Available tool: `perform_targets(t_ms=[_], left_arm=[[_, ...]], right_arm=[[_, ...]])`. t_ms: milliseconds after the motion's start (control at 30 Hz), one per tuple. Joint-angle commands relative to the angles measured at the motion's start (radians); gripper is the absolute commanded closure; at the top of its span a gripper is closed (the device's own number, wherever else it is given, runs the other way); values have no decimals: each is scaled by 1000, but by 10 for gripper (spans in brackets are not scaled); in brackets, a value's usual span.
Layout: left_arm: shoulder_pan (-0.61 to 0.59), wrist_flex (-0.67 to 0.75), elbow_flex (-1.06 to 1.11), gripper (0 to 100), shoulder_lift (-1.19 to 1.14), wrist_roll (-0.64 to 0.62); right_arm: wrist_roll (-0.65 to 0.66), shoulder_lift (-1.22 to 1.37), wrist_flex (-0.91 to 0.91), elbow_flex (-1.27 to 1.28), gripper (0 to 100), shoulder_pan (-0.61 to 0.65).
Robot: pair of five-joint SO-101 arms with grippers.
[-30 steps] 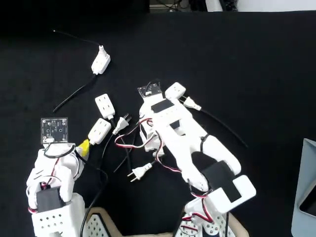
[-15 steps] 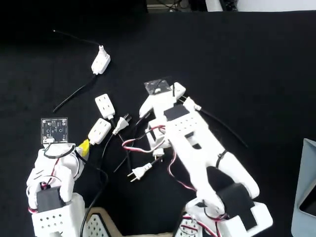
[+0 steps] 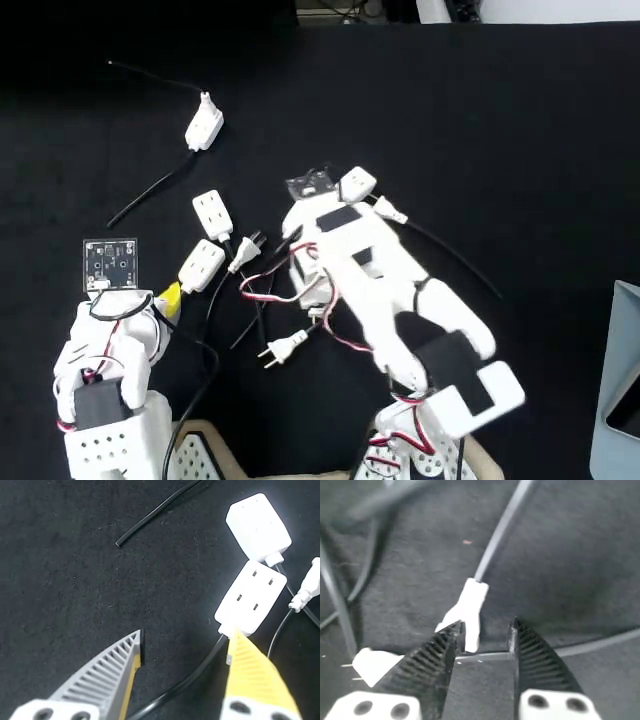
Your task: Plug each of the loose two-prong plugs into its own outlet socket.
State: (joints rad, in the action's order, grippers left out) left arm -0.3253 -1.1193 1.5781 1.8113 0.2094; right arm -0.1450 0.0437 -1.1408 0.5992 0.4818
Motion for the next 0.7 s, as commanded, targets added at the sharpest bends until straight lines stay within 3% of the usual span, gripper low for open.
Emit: perform_targets(t_ms=[0,333,533,667], left_arm=[[-7,-6,-4,723,6,3],[-7,-6,-4,723,6,3],[-7,-6,-4,723,6,3],[-7,-6,-1,723,6,3]], right_arm=[[0,30,5,-24,840,58],[0,38,-17,-38,841,83],[8,38,-8,-42,974,83],[9,15,-17,-47,986,80]])
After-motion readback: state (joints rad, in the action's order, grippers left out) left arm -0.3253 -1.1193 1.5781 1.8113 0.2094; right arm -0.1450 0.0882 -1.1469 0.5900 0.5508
